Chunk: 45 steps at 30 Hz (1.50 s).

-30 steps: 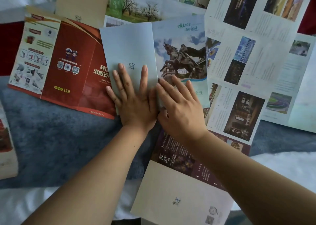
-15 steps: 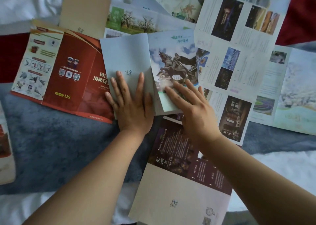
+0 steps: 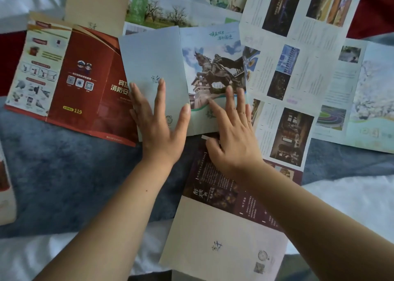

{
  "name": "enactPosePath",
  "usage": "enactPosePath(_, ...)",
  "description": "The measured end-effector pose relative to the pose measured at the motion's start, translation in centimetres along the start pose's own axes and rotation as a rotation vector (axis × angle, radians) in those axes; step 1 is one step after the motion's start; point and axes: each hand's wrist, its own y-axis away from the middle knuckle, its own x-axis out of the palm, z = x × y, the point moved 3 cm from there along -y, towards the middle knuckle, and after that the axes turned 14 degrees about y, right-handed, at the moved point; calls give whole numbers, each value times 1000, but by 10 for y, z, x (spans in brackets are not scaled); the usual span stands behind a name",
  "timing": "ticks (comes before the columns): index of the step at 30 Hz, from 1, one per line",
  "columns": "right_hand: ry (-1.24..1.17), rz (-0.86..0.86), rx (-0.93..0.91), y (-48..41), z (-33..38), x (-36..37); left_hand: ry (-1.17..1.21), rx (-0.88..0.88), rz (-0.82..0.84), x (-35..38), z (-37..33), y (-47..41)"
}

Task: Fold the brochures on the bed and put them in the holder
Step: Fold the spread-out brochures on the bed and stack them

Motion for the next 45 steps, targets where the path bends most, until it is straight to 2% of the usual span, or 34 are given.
enactPosePath(4,-107,-13,151,-7,8,0,51,-81,17,-1,-18,6)
enactPosePath(6,-162,-22,165,-11,14,-1,122,-135,15,-5,-25,2)
enactPosePath(11,-238,41,-22,-15,42,4,209,-214,23,-19,-31,-7)
enactPosePath(17,-246,67,-103,-19,71,8,305,-111,65,-57,-37,-11)
enactPosePath(20,-217,38,-161,-21,86,10,219,-47,25,-76,-46,-8)
enactPosePath(25,-123,48,-256,-28,115,19,-103,129,-57,-108,-54,-7)
enactPosePath(29,-48,92,-297,-33,138,31,-297,71,-48,-132,-29,-3)
enactPosePath(32,21,118,-308,-38,152,40,-434,-43,11,-140,-2,-2)
enactPosePath(35,41,109,-269,-45,162,46,-423,-177,82,-141,26,-5)
enactPosePath(41,146,64,-238,-48,177,57,-308,-189,205,-134,58,-13)
enactPosePath(43,162,59,-218,-46,182,59,-242,-191,198,-132,62,-11)
enactPosePath(45,154,72,-196,-45,188,62,-131,-191,117,-135,61,-8)
